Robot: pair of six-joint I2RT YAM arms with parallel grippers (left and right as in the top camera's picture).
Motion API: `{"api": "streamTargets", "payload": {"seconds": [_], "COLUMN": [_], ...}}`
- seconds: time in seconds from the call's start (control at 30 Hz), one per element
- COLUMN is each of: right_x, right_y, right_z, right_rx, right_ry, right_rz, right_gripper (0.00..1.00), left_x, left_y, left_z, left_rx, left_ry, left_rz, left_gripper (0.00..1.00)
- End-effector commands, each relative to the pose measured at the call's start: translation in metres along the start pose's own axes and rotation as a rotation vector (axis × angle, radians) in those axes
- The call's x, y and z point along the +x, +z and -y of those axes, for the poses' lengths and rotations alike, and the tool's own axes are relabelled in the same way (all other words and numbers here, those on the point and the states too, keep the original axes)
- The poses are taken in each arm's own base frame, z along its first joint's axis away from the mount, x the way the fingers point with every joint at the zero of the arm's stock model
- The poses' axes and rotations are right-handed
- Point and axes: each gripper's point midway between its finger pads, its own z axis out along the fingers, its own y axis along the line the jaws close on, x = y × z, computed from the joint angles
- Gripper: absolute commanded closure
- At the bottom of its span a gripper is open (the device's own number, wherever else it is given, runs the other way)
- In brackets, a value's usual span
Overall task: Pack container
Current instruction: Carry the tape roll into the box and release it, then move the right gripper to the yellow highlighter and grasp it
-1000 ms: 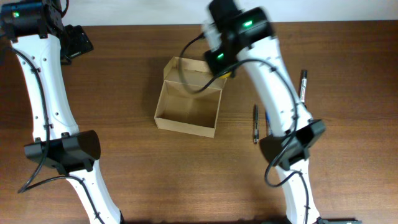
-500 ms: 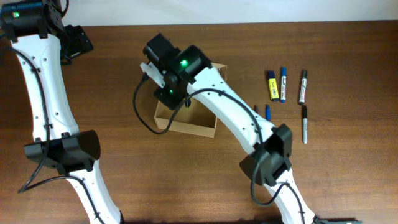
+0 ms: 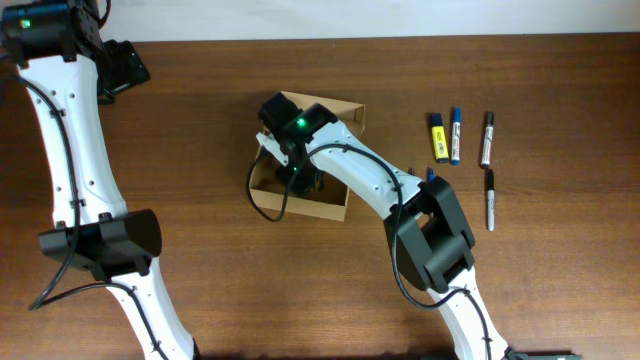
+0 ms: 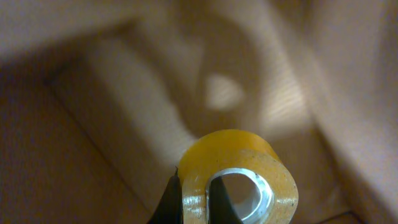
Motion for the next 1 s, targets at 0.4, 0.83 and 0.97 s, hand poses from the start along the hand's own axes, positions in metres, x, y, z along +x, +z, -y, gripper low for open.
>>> {"api": "streamTargets", "payload": {"seconds": [0.4, 0.83, 0.97], "right_x": [-0.035, 0.002, 0.045], "right_y": [-0.115, -0.234, -0.211], "right_z": [0.027, 0.164, 0.223], "right_rx": [0.149, 0.329, 0.313], "right_ry": [0.083, 0.505, 0.673], "right_rz": [0.153, 0.348, 0.267], "right_gripper": [0.44, 0.44, 0.44], "left_x": [-0.001, -0.001, -0.001], "left_y": [-0.007, -0.007, -0.007], "left_z": [-0.004, -0.004, -0.004], "left_rx": [0.0, 0.0, 0.0], "left_ry": [0.006, 0.006, 0.006], "left_rz": [0.014, 0.014, 0.014], "left_gripper": [0.0, 0.0, 0.0]}}
